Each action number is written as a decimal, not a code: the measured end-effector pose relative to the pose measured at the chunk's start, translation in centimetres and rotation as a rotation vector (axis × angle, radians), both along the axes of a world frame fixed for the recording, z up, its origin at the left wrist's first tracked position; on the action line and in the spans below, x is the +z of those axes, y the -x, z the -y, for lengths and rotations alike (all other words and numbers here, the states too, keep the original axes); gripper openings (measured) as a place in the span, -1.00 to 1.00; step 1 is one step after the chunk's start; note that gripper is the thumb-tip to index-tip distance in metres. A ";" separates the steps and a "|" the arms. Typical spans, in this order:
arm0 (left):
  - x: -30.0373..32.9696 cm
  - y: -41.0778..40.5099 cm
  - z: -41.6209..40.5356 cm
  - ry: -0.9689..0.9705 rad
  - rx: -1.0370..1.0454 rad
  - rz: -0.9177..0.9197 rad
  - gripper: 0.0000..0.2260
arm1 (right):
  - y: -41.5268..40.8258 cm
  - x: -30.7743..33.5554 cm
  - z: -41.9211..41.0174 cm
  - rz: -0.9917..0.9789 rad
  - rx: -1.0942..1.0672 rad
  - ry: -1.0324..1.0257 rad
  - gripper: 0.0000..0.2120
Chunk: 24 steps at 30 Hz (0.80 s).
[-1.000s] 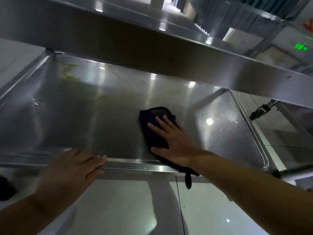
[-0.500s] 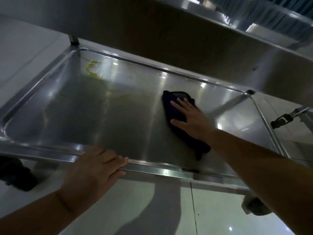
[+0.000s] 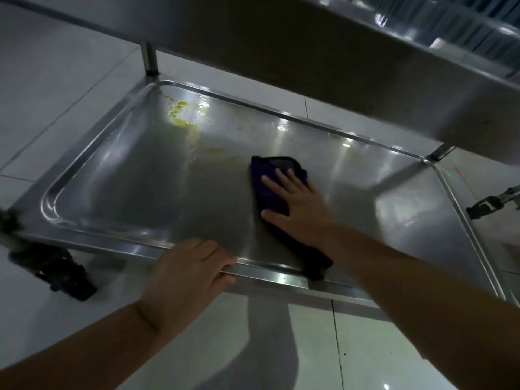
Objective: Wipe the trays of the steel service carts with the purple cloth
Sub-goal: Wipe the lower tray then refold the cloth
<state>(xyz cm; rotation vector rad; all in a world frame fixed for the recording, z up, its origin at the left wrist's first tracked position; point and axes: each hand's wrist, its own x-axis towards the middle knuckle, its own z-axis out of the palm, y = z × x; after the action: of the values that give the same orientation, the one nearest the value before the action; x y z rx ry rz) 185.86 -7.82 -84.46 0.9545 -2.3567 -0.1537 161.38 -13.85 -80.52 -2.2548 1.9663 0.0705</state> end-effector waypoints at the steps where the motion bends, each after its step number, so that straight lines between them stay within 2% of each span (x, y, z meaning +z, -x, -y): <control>1: 0.2 -0.2 -0.1 -0.027 0.003 -0.007 -0.74 | -1.4 0.0 -1.1 0.002 0.054 -0.006 -0.20; 5: 0.9 -3.3 -0.1 -0.078 0.030 -0.038 -0.70 | -5.1 0.3 -5.3 0.043 0.258 -0.085 -0.31; 8: 0.7 -8.3 0.1 -0.034 0.155 -0.016 -0.55 | -5.9 0.5 -6.4 0.059 0.412 -0.119 -0.34; 10: 0.4 -10.9 0.1 -0.036 0.210 -0.052 -0.44 | -5.7 0.5 -6.0 0.083 0.453 -0.127 -0.35; 12: -0.1 -11.9 0.3 -0.022 0.227 -0.097 -0.44 | -5.5 0.3 -4.7 0.089 0.448 -0.131 -0.35; 17: -0.3 -11.6 1.5 0.003 0.222 -0.170 -0.70 | -4.6 0.0 1.5 0.080 0.257 -0.078 -0.27; 24: -1.3 -11.9 2.1 -0.039 0.217 -0.283 -0.74 | -3.2 0.3 8.8 0.032 -0.127 -0.015 -0.38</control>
<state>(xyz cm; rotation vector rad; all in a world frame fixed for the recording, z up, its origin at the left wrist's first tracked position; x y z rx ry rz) 197.72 -9.92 -85.81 1.1208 -1.9862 -0.2331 164.59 -22.70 -80.25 -2.1031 2.0789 0.0348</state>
